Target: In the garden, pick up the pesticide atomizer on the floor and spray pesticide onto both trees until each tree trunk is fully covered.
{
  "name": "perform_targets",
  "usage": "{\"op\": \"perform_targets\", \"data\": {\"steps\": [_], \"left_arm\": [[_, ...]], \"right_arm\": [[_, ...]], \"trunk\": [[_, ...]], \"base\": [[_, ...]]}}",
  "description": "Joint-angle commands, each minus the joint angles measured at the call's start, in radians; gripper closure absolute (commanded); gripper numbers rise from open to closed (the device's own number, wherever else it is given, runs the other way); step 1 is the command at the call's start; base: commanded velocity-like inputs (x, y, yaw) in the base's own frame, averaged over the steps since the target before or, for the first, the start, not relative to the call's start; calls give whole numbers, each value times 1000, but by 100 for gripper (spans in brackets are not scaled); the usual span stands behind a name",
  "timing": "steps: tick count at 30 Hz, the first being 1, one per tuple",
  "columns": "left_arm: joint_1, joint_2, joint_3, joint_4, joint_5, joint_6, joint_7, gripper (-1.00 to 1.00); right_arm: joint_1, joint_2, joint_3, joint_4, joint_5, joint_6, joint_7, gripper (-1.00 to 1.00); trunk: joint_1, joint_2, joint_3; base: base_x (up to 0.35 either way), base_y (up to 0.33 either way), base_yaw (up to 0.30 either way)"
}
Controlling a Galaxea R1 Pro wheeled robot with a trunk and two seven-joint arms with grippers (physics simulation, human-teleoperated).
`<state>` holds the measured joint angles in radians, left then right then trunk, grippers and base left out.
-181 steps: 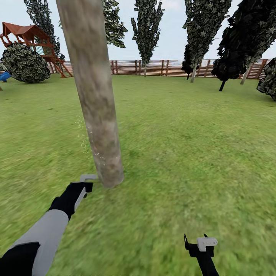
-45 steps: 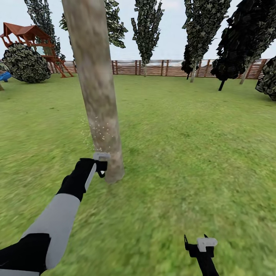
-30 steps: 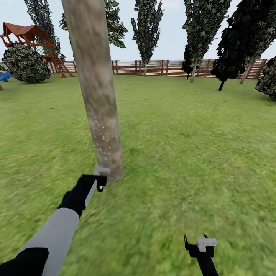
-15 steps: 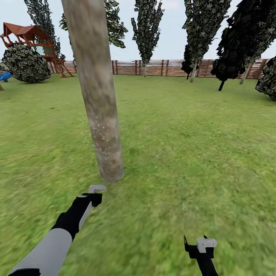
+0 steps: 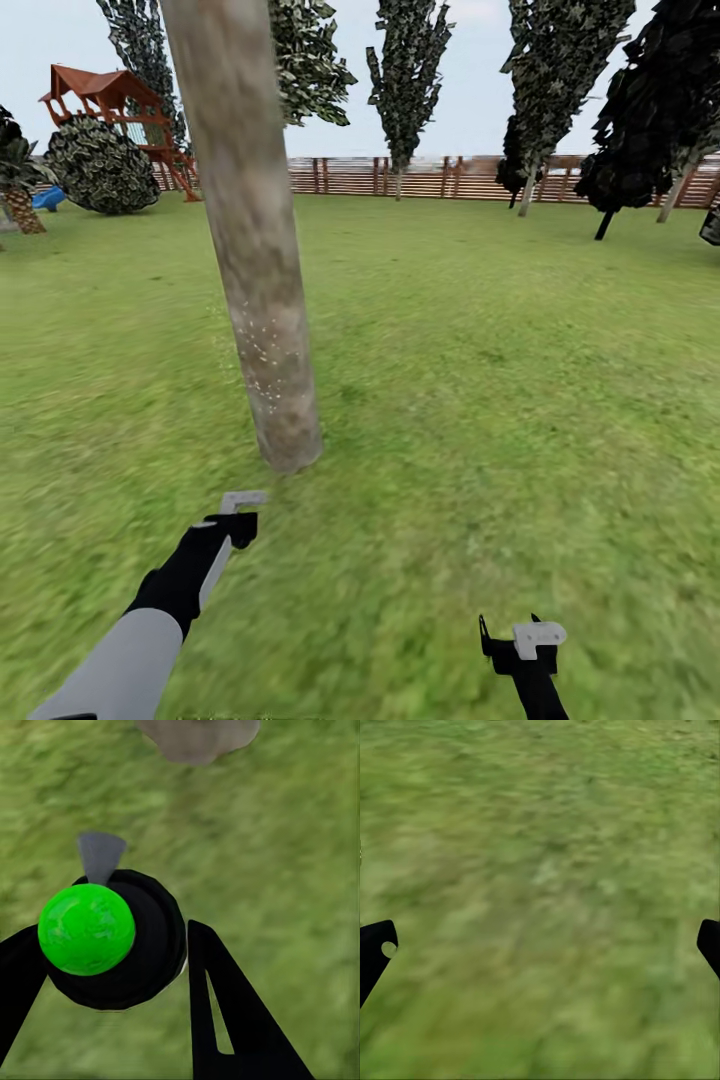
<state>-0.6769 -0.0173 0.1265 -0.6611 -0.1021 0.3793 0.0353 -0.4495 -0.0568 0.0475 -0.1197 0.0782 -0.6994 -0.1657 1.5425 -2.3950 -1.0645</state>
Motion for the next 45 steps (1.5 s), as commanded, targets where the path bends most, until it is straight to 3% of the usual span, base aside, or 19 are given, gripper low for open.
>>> {"op": "perform_targets", "data": {"steps": [1,7,25,45], "left_arm": [[0,0,0,1,-1,-5,0,100],[0,-1,1,6,-2,-13,0,100],[2,-1,1,6,-1,-13,15,100],[2,-1,1,6,-2,-13,15,100]], "right_arm": [[0,0,0,0,0,0,0,-100],[0,0,-1,0,0,1,0,-100],[0,0,-2,0,0,0,-3,-100],[0,0,-2,2,0,0,-2,-100]], "trunk": [[0,0,0],[0,0,0],[0,0,0],[0,0,0]], "base": [[44,-270,277],[90,-270,256],[147,-265,20],[104,-265,268]]}}
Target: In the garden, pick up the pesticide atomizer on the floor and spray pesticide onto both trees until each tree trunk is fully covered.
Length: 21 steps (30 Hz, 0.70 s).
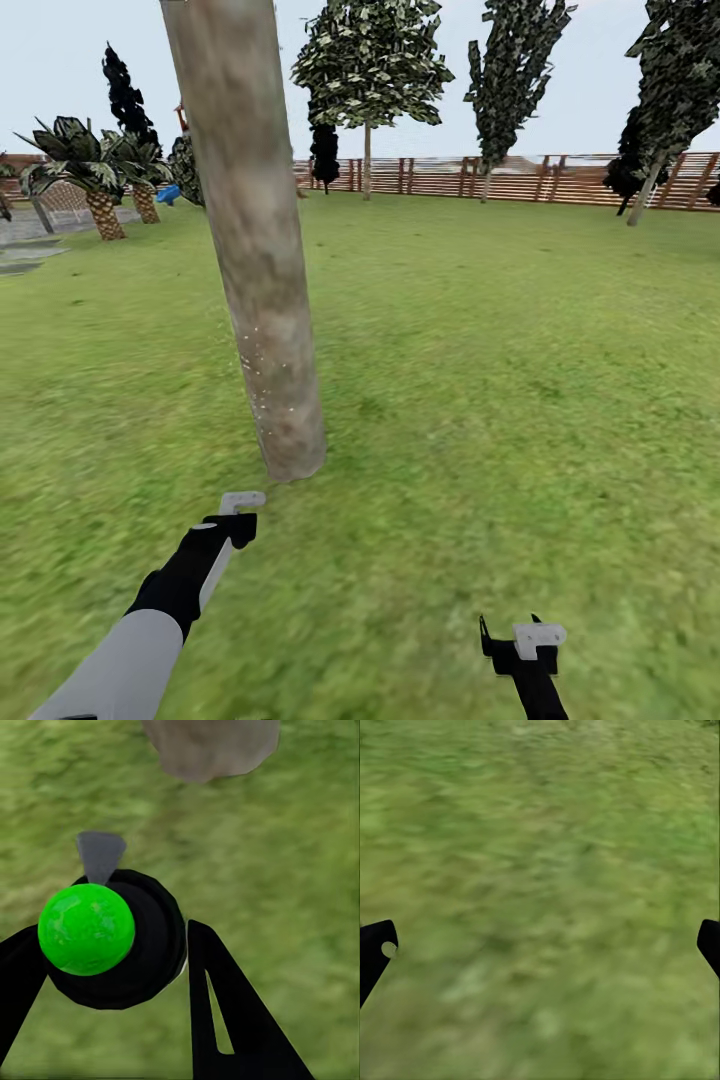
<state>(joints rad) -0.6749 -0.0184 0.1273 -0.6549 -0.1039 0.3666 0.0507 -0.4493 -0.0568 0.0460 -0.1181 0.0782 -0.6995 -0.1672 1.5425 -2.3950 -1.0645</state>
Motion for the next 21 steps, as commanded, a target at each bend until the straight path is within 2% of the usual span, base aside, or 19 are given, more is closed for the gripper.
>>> {"op": "perform_targets", "data": {"steps": [1,21], "left_arm": [[0,0,0,0,0,0,0,100],[0,2,3,0,1,0,0,100]], "right_arm": [[0,0,0,0,0,0,0,-100],[0,0,0,0,0,0,2,-100]], "trunk": [[0,0,0],[0,0,0]], "base": [[20,-269,278],[1,-271,278]]}}
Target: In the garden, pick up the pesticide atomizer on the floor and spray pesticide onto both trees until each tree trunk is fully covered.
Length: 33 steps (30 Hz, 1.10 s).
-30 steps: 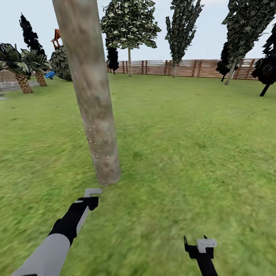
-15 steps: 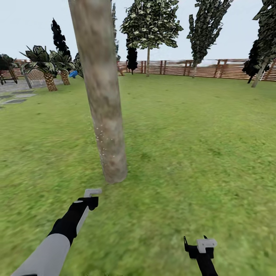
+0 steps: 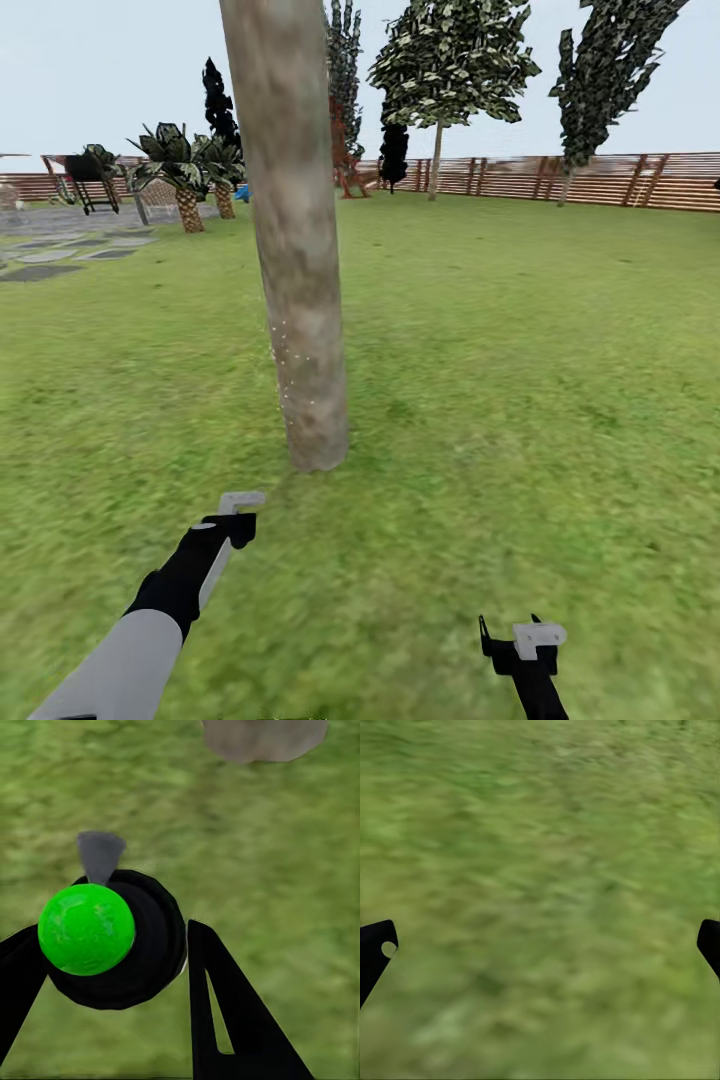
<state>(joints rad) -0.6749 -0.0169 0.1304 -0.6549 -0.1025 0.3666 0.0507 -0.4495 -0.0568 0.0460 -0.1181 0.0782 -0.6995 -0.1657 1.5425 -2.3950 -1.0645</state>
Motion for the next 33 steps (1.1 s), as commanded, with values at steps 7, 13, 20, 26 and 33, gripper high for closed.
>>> {"op": "perform_targets", "data": {"steps": [7,13,20,26,33], "left_arm": [[0,0,0,0,0,0,0,100],[0,0,0,0,0,0,0,100],[0,0,0,0,0,0,0,100],[0,0,0,0,-1,0,0,100],[0,0,0,0,0,0,0,100]], "right_arm": [[0,0,0,0,0,0,0,-100],[0,0,0,0,0,0,1,-100],[0,0,0,0,0,0,1,-100],[0,0,0,0,0,0,0,-100],[0,0,0,0,0,0,1,-100]], "trunk": [[0,0,0],[0,0,0],[0,0,0],[0,0,0],[0,0,0]], "base": [[0,-271,232],[0,-271,20],[0,-271,1],[0,-271,110],[0,-271,248]]}}
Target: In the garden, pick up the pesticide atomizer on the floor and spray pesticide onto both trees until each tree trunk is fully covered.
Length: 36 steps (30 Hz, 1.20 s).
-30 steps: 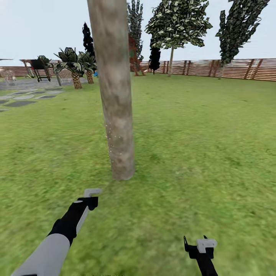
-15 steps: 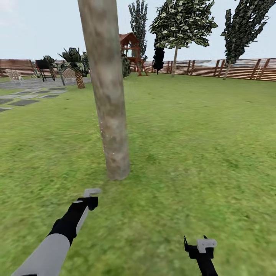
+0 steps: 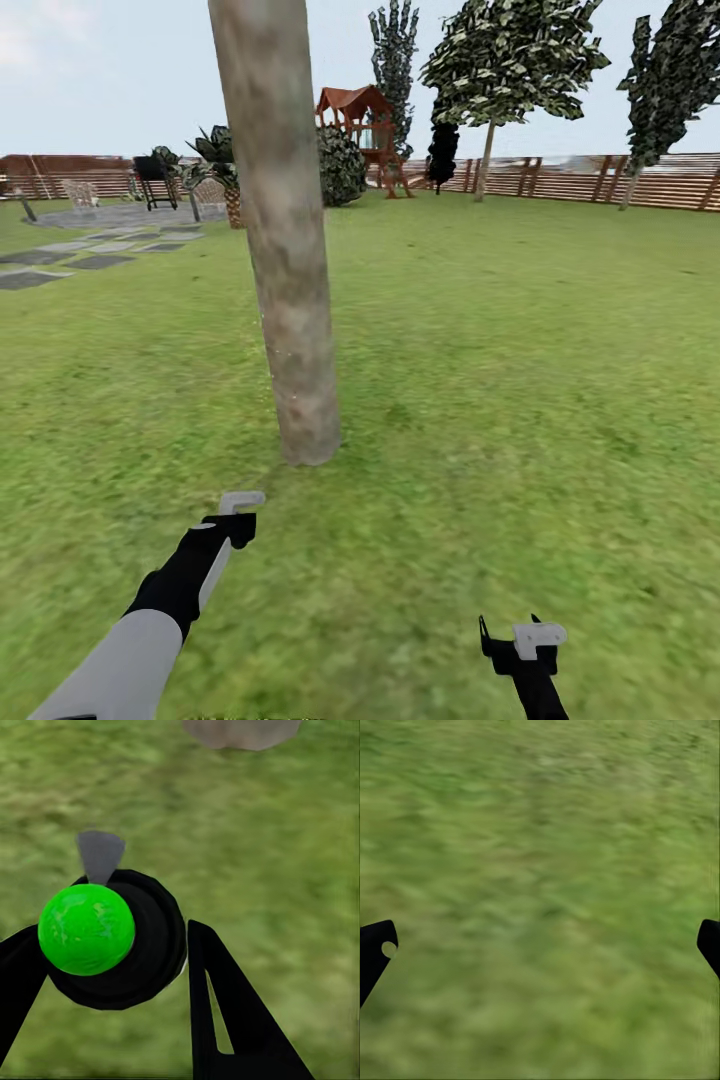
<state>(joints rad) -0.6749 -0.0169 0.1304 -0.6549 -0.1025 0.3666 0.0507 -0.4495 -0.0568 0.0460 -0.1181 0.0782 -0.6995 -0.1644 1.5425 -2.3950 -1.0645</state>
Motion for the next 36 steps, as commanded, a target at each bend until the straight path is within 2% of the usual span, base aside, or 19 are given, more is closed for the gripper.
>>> {"op": "perform_targets", "data": {"steps": [1,15,29,36], "left_arm": [[0,0,0,0,0,0,0,100],[0,0,0,0,0,1,0,100],[0,0,0,0,1,1,0,100],[0,0,-2,0,0,0,-3,100]], "right_arm": [[0,0,0,0,0,0,0,-100],[0,0,0,0,0,0,0,-100],[0,0,0,0,0,0,0,-100],[0,0,0,0,0,0,0,-100]], "trunk": [[0,0,0],[0,0,0],[0,0,0],[0,0,0]], "base": [[29,-271,275],[91,-271,257],[136,-271,25],[116,-222,234]]}}
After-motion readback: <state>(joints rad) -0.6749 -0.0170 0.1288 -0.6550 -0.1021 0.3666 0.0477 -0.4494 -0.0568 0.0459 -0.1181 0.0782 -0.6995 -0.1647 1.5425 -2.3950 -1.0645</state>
